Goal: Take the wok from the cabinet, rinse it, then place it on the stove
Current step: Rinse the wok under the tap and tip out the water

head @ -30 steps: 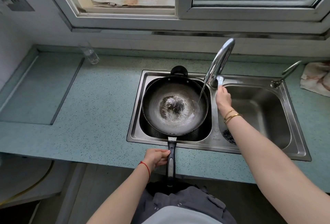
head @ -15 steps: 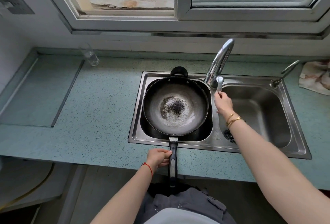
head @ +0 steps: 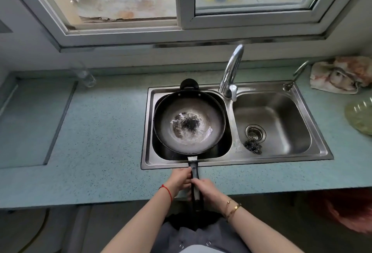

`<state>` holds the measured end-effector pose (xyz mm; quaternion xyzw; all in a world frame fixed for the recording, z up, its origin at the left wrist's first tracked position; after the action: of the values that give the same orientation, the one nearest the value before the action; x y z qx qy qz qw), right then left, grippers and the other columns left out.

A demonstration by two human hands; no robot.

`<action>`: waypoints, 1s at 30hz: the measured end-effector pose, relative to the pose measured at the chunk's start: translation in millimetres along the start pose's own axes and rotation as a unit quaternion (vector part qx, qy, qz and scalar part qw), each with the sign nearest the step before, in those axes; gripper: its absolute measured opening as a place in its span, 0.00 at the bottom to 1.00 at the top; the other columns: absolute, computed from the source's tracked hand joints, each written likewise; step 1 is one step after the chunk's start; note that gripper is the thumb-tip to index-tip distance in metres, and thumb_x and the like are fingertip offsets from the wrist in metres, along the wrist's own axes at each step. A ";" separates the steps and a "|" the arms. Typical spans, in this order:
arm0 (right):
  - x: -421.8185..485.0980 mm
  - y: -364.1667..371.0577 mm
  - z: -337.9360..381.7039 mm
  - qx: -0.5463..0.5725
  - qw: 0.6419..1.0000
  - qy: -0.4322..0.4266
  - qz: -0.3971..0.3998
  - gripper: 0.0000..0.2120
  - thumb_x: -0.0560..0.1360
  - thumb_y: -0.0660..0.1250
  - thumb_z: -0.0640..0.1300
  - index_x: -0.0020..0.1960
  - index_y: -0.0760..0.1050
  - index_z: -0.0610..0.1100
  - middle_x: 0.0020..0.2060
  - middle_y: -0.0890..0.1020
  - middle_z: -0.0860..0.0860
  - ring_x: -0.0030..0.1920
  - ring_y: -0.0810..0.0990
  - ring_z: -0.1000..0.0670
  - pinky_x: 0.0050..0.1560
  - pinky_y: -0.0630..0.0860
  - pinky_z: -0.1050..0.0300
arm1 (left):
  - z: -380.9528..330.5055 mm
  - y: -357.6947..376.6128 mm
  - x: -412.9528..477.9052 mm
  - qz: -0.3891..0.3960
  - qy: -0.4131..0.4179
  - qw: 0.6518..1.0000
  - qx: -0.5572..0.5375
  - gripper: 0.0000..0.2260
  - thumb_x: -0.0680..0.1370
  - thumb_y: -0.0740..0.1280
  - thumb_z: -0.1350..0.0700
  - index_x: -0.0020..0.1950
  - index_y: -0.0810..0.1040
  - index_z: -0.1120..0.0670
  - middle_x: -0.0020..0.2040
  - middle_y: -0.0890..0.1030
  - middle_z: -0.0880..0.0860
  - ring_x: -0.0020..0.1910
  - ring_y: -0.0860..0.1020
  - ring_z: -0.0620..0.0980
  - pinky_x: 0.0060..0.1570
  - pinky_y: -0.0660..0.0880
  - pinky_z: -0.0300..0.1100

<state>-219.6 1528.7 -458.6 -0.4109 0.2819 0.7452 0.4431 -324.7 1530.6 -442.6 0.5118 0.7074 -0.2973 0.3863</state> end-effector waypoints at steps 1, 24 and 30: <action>-2.4 1.1 1.7 0.003 1.000 -0.016 -0.006 0.11 0.79 0.64 0.42 0.47 0.80 0.35 0.35 0.84 0.40 0.35 0.82 0.42 0.45 0.81 0.44 | 0.0 0.7 -1.2 -0.001 0.002 1.000 -0.002 0.11 0.81 0.61 0.58 0.38 0.70 0.52 0.33 0.69 0.50 0.26 0.71 0.43 0.27 0.70 0.33; -78.5 -22.2 52.5 -0.220 0.899 -0.254 -0.281 0.13 0.75 0.68 0.51 0.54 0.81 0.44 0.43 0.86 0.44 0.45 0.84 0.43 0.37 0.69 0.58 | -24.8 42.3 -43.1 0.192 0.021 0.968 -0.160 0.06 0.82 0.59 0.61 0.50 0.76 0.57 0.42 0.78 0.52 0.38 0.78 0.46 0.37 0.76 0.34; -90.9 -25.9 72.4 -0.218 0.899 -0.297 -0.239 0.10 0.73 0.71 0.47 0.36 0.73 0.51 0.26 0.76 0.57 0.26 0.76 0.60 0.27 0.68 0.70 | -48.3 33.4 -57.4 0.185 0.109 0.970 -0.110 0.04 0.80 0.64 0.61 0.52 0.78 0.59 0.43 0.82 0.53 0.36 0.82 0.44 0.38 0.78 0.34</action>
<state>-198.3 1558.2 -345.3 -0.3121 -0.1382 0.7472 0.5702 -294.3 1551.6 -369.3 0.6177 0.6666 -0.0835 0.4089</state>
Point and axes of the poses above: each hand's wrist, its own x-axis towards the middle knuckle, its own y-axis out of the palm, z = x × y, the point moved 10 cm from there along x, towards the middle knuckle
